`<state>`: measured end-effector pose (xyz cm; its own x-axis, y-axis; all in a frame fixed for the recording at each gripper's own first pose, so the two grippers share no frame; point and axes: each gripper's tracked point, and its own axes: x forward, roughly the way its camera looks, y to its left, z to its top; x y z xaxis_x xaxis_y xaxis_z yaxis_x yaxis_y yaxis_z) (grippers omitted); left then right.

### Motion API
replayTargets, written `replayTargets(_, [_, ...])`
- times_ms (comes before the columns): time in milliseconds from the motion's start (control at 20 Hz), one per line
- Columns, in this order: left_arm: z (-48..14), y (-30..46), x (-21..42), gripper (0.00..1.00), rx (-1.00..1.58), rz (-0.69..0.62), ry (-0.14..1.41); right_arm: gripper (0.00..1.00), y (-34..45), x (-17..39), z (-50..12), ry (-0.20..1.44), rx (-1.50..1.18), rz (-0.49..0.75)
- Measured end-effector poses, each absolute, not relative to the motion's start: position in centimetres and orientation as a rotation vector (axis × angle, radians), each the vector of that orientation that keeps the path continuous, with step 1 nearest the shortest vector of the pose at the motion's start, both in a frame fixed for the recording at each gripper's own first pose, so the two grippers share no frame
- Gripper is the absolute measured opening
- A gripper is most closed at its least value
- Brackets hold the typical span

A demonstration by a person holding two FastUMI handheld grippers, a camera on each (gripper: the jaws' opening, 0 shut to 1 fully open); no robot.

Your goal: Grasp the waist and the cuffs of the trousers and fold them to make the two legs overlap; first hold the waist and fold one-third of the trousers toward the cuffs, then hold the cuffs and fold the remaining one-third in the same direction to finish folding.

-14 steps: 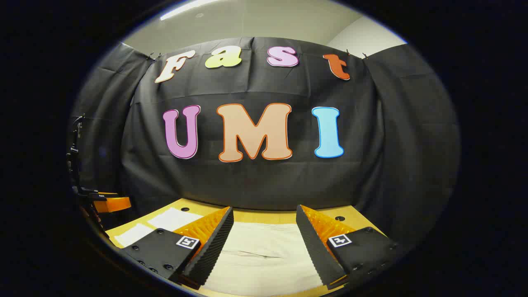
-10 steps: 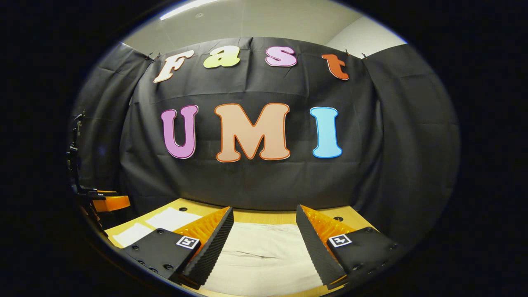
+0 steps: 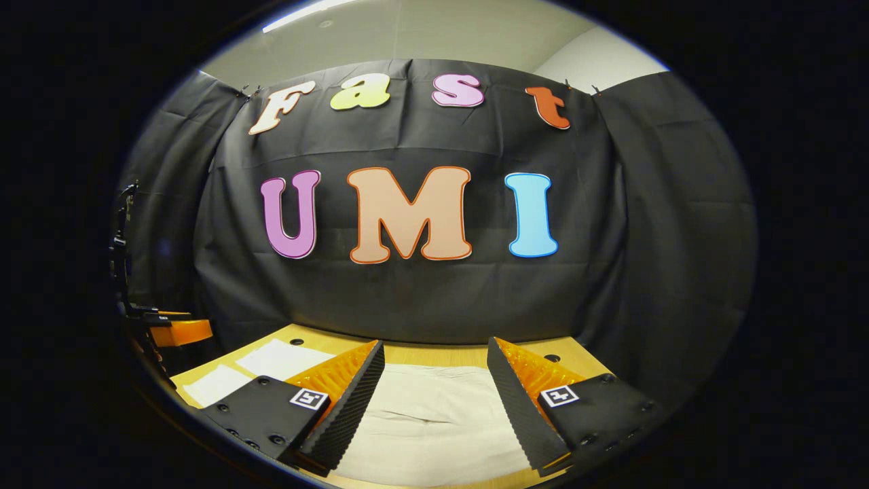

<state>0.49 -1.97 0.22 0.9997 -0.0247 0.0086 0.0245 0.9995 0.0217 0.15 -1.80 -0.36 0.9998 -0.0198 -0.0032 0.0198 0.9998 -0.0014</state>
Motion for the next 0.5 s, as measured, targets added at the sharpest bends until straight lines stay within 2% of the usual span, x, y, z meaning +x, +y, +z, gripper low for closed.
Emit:
replayTargets(300, [-1.0, -1.1, 0.6, 0.95, 0.056, -0.055, 0.031, 0.98, -2.0, -0.4, -1.1, 0.024, -0.001, -0.025])
replayTargets(500, [-4.4, 0.2, 0.3, 0.95, 0.103, -0.149, 0.133, 0.98, -1.6, -1.0, -1.8, 0.04, -0.012, -0.027])
